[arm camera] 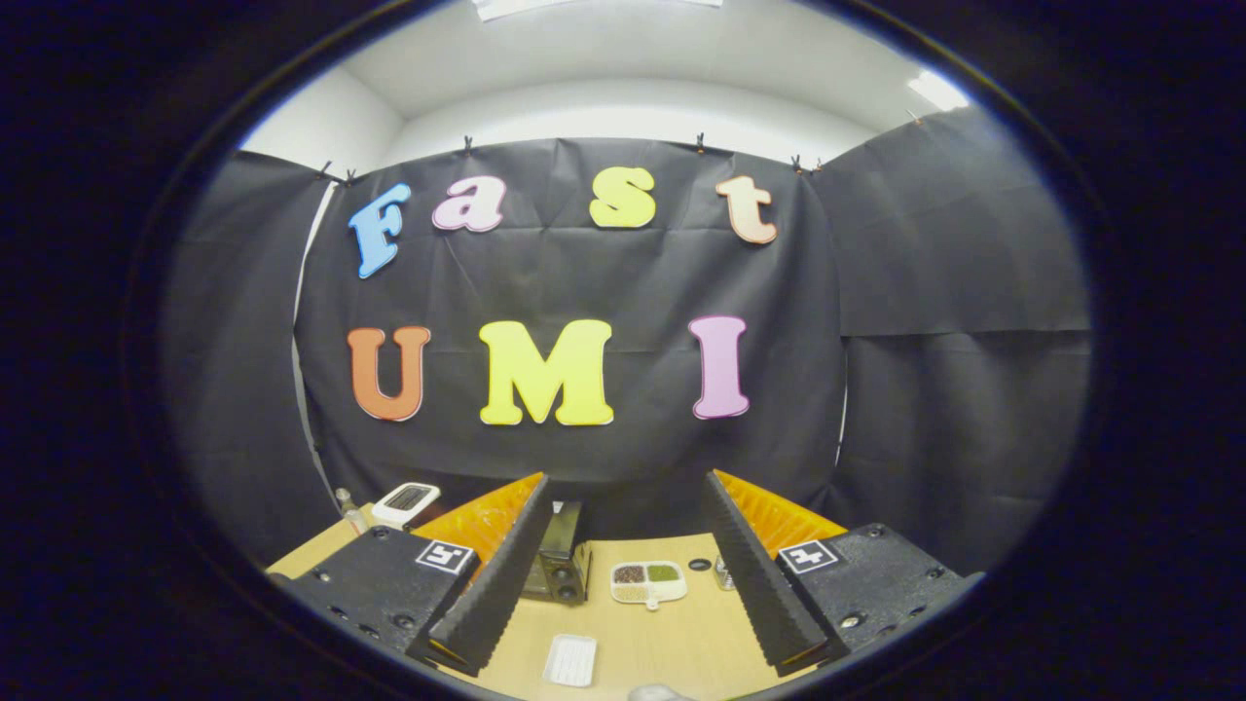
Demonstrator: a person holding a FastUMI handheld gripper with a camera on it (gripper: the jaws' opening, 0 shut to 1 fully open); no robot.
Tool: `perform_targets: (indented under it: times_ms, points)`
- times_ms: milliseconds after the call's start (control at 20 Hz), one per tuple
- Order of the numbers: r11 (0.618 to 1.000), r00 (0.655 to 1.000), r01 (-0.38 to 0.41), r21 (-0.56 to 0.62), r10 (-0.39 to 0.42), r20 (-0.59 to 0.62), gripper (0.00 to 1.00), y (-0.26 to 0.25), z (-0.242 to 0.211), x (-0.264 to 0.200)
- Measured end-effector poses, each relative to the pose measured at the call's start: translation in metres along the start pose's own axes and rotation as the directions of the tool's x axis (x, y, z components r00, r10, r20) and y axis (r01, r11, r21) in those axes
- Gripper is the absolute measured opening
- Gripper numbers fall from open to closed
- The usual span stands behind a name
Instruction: Open the toaster oven, put the food inside, and close the toaster oven door.
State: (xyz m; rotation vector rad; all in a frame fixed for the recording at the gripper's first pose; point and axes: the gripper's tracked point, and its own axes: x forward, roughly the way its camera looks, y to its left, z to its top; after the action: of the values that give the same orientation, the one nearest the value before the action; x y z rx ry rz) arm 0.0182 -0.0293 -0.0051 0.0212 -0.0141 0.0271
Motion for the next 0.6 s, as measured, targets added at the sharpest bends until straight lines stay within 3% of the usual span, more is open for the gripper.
perform_targets:
  times_ms: [600]
  points:
    - [1.0, 0.999, -0.031, 0.002, 0.031, -0.007, 0.99, -0.0054, -0.0062, -0.0024]
